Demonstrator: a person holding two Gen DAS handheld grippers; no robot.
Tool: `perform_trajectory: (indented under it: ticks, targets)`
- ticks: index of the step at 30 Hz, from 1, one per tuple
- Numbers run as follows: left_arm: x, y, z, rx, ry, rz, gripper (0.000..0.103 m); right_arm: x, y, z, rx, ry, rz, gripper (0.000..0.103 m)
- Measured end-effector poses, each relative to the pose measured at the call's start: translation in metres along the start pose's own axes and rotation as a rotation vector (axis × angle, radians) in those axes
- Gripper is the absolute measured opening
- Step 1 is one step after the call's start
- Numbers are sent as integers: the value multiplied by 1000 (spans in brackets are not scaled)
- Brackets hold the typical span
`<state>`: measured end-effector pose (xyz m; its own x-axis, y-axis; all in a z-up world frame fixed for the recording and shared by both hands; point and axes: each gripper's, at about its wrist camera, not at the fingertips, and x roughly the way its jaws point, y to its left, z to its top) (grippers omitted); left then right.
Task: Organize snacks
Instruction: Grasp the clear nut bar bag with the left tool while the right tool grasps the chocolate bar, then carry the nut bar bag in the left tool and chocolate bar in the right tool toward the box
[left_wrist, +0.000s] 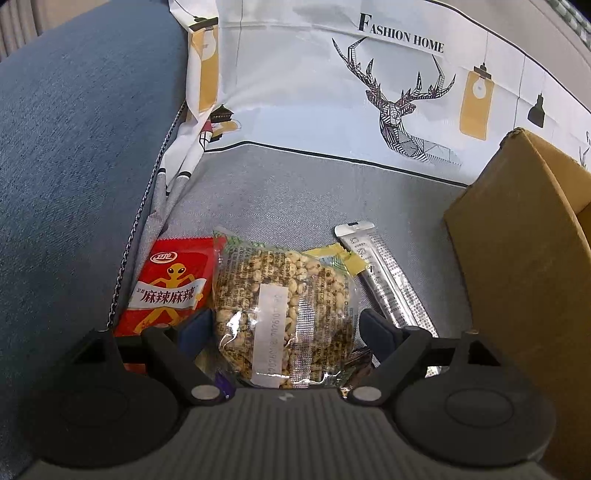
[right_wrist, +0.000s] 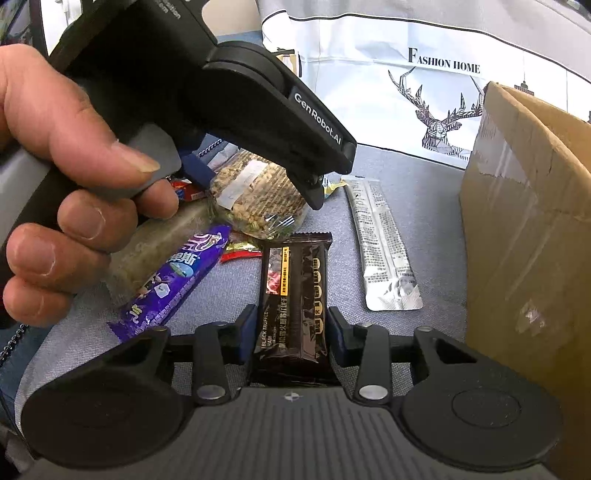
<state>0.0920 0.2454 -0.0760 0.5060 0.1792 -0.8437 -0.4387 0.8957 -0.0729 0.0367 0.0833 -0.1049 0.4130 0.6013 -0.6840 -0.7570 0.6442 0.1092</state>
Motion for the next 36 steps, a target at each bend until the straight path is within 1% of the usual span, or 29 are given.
perform_trajectory:
  ticks: [3,6,16,20,22,26,31,36]
  targets:
    - [1,-4,0,20,-1,24,85,0,0,0,-2,-2,3,41]
    - [1,-4,-1,19,-5,28,84,-1,0,0,2,-6,9,41]
    - [-14,14,6,-113,-39,-51,84,-13,-5,6,45,-34,13,41]
    - [-27,15,9,-134,-78,-65,84,-23,-3,12,51,-55,5,41]
    - [-35,18,11,-161,-102,-66,84,-29,-2,17,54,-66,2,41]
    - [-56,20,16,-211,-165,-79,84,-53,-2,30,59,-117,-1,41]
    - [-84,19,21,-242,-261,-87,84,-93,-7,44,44,-218,-29,41]
    - [-106,15,22,-283,-342,-102,84,-132,-34,56,99,-325,-30,41]
